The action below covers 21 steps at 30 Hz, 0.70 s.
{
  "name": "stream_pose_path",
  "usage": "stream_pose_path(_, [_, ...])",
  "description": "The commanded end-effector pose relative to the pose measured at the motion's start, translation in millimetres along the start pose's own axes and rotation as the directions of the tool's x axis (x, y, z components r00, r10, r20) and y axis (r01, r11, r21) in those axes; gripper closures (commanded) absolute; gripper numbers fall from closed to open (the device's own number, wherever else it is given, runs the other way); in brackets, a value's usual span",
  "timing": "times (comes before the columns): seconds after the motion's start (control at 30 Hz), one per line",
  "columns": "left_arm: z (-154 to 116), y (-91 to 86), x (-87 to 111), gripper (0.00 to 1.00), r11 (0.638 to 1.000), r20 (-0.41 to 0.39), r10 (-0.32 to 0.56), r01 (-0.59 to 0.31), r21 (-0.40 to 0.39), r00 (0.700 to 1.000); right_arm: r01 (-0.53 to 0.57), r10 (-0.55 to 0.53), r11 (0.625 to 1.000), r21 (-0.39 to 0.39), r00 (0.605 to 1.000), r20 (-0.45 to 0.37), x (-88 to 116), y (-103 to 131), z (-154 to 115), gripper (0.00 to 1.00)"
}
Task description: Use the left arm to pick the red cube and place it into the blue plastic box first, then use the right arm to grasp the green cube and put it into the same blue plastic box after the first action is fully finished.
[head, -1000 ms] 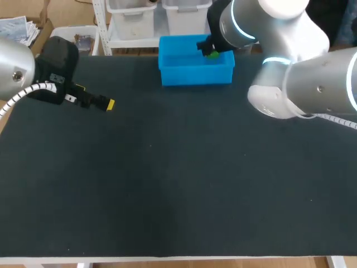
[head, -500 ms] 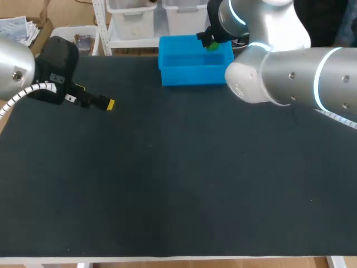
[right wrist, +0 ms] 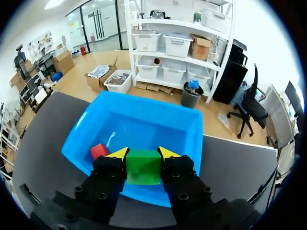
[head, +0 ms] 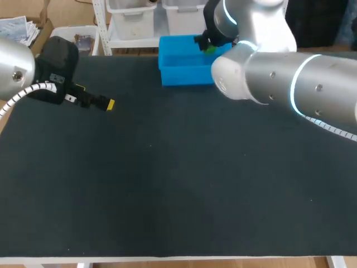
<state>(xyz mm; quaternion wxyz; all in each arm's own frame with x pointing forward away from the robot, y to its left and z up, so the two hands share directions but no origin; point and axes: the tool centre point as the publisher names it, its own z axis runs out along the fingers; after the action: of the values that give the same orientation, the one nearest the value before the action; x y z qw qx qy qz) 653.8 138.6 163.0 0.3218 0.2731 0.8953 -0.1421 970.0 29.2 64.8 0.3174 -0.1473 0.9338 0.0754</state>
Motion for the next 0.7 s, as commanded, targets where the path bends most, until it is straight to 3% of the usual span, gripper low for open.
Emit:
stream_pose_path(0.03, [0,2.8,0.9,0.0,1.0,0.005,0.003,-0.003,0.012,1.0,-0.004,0.004,1.0,-0.011,1.0,-0.02,-5,-2,17,1.0])
stream_pose_path(0.4, [0,2.8,0.9,0.0,1.0,0.005,0.003,-0.003,0.012,1.0,-0.009,0.008,1.0,-0.024,0.998,-0.056,-2,-2,26,1.0])
stream_pose_path(0.43, [0,2.8,0.9,0.0,1.0,0.005,0.003,-0.003,0.012,1.0,-0.009,0.008,1.0,-0.021,0.998,-0.058,-3,-2,25,0.58])
stream_pose_path(0.47, [0,2.8,0.9,0.0,1.0,0.005,0.003,-0.003,0.012,1.0,-0.01,0.009,1.0,-0.02,0.998,-0.061,-3,-1,24,0.22])
stream_pose_path(0.5, [0,2.8,0.9,0.0,1.0,0.005,0.003,-0.003,0.012,1.0,-0.01,0.009,1.0,-0.02,0.998,-0.062,-4,0,23,0.0])
stream_pose_path(0.7, [0,2.8,0.9,0.0,1.0,0.005,0.003,-0.003,0.012,1.0,-0.004,0.003,1.0,-0.018,0.998,-0.059,-9,4,7,0.0])
